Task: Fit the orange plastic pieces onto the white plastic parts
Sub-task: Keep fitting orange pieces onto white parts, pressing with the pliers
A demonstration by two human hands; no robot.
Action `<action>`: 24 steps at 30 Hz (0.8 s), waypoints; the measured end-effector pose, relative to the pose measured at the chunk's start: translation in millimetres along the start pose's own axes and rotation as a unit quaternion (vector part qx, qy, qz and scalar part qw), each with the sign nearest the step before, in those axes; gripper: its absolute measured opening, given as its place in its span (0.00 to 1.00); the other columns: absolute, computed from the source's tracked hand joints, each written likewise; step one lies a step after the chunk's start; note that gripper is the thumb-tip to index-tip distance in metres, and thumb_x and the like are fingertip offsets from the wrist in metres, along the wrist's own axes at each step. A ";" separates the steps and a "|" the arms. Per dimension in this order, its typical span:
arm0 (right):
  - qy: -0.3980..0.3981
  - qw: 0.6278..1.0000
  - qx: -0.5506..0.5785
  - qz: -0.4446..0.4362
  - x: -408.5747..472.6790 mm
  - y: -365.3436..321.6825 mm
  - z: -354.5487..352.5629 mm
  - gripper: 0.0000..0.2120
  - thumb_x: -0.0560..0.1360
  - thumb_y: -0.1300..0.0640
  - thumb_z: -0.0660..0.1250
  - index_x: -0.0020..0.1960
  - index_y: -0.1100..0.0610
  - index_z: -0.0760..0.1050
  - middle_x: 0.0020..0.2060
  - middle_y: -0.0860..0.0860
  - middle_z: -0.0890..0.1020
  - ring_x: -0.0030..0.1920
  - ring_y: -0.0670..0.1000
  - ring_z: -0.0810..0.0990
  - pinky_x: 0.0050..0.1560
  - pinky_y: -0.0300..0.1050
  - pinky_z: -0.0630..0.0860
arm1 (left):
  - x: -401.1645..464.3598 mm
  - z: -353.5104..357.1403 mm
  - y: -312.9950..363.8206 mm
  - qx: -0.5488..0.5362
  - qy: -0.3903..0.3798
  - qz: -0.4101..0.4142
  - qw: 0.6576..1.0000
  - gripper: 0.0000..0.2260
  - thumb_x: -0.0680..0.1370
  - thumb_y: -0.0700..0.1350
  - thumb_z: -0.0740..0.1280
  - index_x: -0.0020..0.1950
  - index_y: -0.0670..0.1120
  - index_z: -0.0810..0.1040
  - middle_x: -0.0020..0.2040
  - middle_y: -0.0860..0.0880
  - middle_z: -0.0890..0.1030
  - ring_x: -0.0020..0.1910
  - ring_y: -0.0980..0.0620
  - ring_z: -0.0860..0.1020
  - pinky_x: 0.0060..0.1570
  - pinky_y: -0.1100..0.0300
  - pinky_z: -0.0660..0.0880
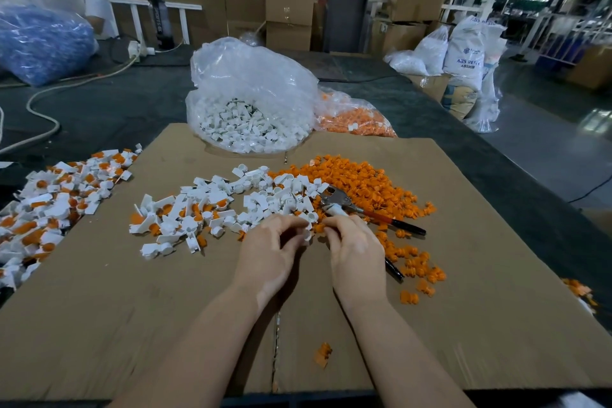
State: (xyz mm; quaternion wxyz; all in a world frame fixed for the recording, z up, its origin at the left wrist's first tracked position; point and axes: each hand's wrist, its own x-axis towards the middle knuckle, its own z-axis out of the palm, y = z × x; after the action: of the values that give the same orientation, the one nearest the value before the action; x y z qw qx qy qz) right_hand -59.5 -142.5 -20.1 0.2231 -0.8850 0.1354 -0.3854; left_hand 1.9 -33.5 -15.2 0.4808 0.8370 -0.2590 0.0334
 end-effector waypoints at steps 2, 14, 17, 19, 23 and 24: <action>-0.005 1.000 0.012 0.009 0.0 -0.4 -0.9 0.02 0.71 0.66 0.70 0.44 0.62 0.80 0.38 0.53 0.82 0.40 0.51 0.80 0.41 0.37 0.71 | 0.8 -1.0 -2.3 -0.025 0.009 -0.033 0.999 0.13 0.75 0.40 0.69 0.58 0.50 0.78 0.41 0.59 0.76 0.42 0.66 0.73 0.41 0.82 0.64; -0.035 0.999 0.038 -0.003 -0.6 -3.0 -3.8 0.05 0.74 0.60 0.68 0.41 0.61 0.77 0.37 0.52 0.79 0.38 0.50 0.76 0.39 0.40 0.71 | -1.8 -2.3 0.7 -0.058 0.019 -0.056 0.997 0.08 0.78 0.44 0.63 0.40 0.54 0.72 0.38 0.55 0.78 0.40 0.59 0.75 0.37 0.74 0.67; -0.031 0.999 0.043 -0.006 -0.7 -2.7 -3.8 0.05 0.74 0.60 0.68 0.41 0.61 0.77 0.36 0.51 0.78 0.38 0.49 0.75 0.38 0.39 0.70 | -2.0 -1.2 0.9 -0.069 0.020 -0.068 0.995 0.09 0.79 0.44 0.63 0.40 0.54 0.71 0.37 0.52 0.79 0.40 0.53 0.77 0.40 0.65 0.71; -0.035 0.998 0.049 -0.017 -0.9 -2.6 -3.8 0.05 0.74 0.60 0.68 0.41 0.61 0.76 0.36 0.51 0.78 0.37 0.48 0.75 0.38 0.39 0.71 | -2.1 -1.0 0.8 -0.082 0.017 -0.075 0.994 0.09 0.78 0.43 0.63 0.40 0.55 0.71 0.37 0.51 0.80 0.40 0.51 0.79 0.41 0.60 0.74; -0.053 0.998 0.029 -0.033 -1.4 -3.6 -2.6 0.05 0.73 0.61 0.69 0.39 0.60 0.76 0.34 0.52 0.78 0.35 0.51 0.76 0.35 0.44 0.73 | -2.6 -3.0 -1.0 -0.104 0.000 -0.084 0.991 0.08 0.76 0.41 0.66 0.44 0.55 0.72 0.38 0.49 0.81 0.41 0.52 0.81 0.46 0.57 0.77; -0.053 0.998 0.022 -0.031 -1.2 -3.6 -2.4 0.06 0.73 0.61 0.69 0.38 0.60 0.76 0.33 0.52 0.78 0.34 0.51 0.76 0.34 0.44 0.72 | -2.7 -3.2 -1.4 -0.118 -0.006 -0.089 0.989 0.08 0.76 0.40 0.66 0.45 0.53 0.73 0.39 0.48 0.82 0.41 0.51 0.81 0.47 0.55 0.77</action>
State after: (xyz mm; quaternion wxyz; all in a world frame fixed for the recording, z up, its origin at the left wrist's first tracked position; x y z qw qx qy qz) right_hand -61.9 -139.5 -17.6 0.2373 -0.9029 0.0877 -0.3475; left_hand 0.8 -29.2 -15.4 0.5758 0.7942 -0.1887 -0.0454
